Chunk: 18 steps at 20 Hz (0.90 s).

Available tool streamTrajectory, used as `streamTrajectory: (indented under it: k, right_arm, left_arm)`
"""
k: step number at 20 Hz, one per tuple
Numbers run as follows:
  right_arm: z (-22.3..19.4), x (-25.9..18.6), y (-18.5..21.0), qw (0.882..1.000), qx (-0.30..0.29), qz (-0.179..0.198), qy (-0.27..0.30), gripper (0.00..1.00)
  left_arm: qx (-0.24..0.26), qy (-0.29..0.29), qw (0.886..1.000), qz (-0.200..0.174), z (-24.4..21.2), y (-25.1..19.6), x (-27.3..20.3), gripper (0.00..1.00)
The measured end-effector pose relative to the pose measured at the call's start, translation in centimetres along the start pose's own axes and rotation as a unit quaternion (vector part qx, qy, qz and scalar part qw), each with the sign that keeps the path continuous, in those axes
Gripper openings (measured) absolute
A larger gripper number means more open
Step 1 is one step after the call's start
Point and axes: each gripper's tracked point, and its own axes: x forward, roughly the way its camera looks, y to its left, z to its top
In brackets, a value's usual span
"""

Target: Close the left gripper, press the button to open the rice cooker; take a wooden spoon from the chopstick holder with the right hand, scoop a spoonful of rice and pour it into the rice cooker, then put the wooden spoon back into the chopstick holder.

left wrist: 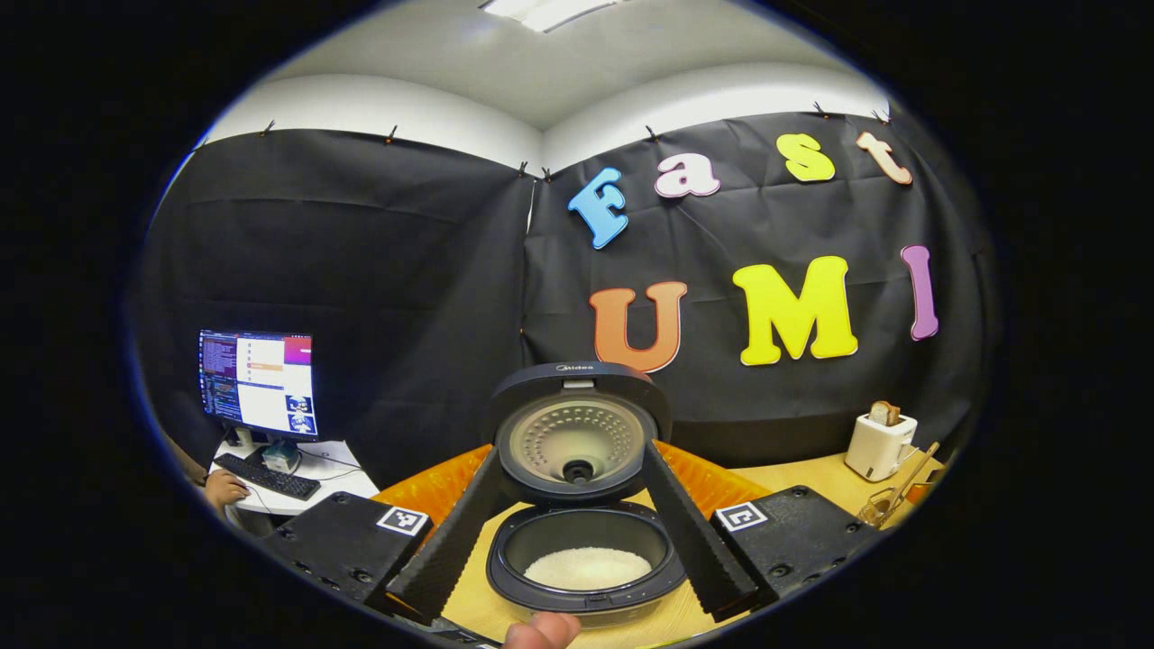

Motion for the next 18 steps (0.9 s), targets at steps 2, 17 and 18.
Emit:
streamTrajectory:
  k: [2, 17, 18]
  right_arm:
    - [-0.3, 1.9, 0.1, 1.000, 0.015, 0.005, 0.016, 0.96]
    - [1.2, 7.3, 0.5, 0.994, 0.105, 0.006, 0.010, 0.16]
    - [1.3, 7.5, 0.6, 0.995, 0.102, 0.005, 0.012, 0.10]
  left_arm:
    - [-0.003, 0.002, 1.000, -0.002, -0.3, -0.2, 0.1, 1.00]
    - [0.009, 0.023, 1.000, -0.010, -2.7, -0.2, 0.6, 1.00]
    - [0.010, 0.025, 1.000, -0.011, -3.0, -0.3, 0.6, 1.00]
